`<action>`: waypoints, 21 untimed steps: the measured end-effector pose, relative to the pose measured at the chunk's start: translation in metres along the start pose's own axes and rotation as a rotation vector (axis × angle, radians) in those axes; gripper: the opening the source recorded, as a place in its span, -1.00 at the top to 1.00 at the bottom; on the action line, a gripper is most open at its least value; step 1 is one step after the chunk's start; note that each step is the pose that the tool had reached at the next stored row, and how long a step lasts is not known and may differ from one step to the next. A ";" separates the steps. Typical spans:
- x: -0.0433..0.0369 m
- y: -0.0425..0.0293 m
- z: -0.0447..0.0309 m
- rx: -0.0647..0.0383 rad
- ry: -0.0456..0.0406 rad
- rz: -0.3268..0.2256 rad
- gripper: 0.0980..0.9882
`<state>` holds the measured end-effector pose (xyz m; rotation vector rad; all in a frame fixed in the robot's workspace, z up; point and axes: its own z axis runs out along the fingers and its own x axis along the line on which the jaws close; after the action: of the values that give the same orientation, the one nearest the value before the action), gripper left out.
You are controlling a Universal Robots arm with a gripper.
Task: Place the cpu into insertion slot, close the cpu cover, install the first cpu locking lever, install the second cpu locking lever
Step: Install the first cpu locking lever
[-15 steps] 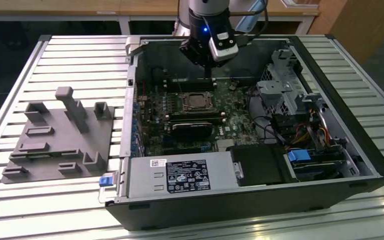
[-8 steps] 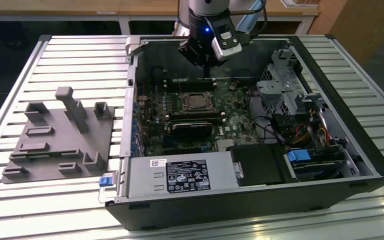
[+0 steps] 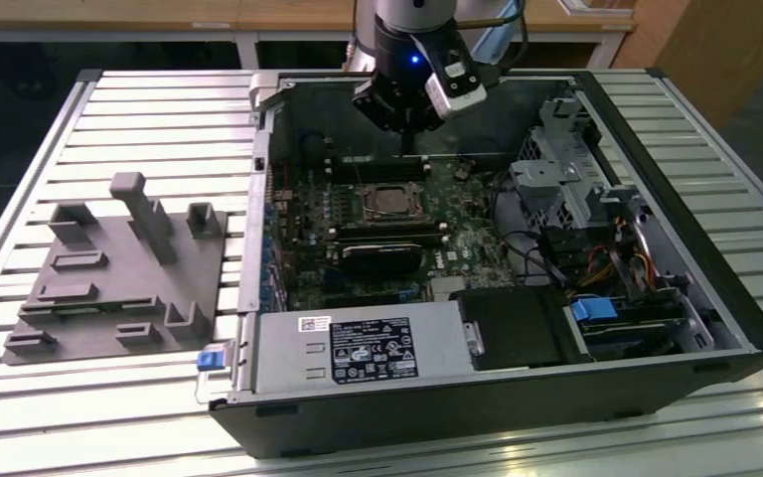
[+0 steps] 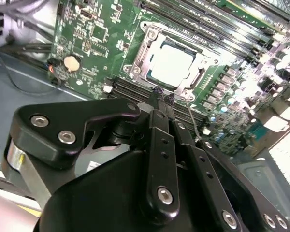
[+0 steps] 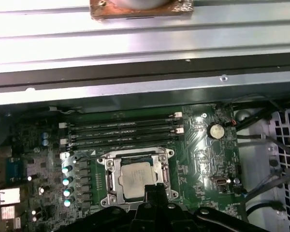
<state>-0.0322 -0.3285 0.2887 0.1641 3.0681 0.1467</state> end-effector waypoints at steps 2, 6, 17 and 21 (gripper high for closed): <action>0.0000 0.0000 0.0001 0.000 0.0093 -0.018 0.98; 0.0001 0.0000 0.0001 0.000 0.0249 -0.041 0.98; 0.0034 -0.0001 0.0011 -0.001 0.0268 -0.057 0.98; 0.0063 0.0005 0.0009 -0.001 0.0273 -0.056 0.98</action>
<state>-0.0384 -0.3272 0.2875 0.0759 3.0960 0.1490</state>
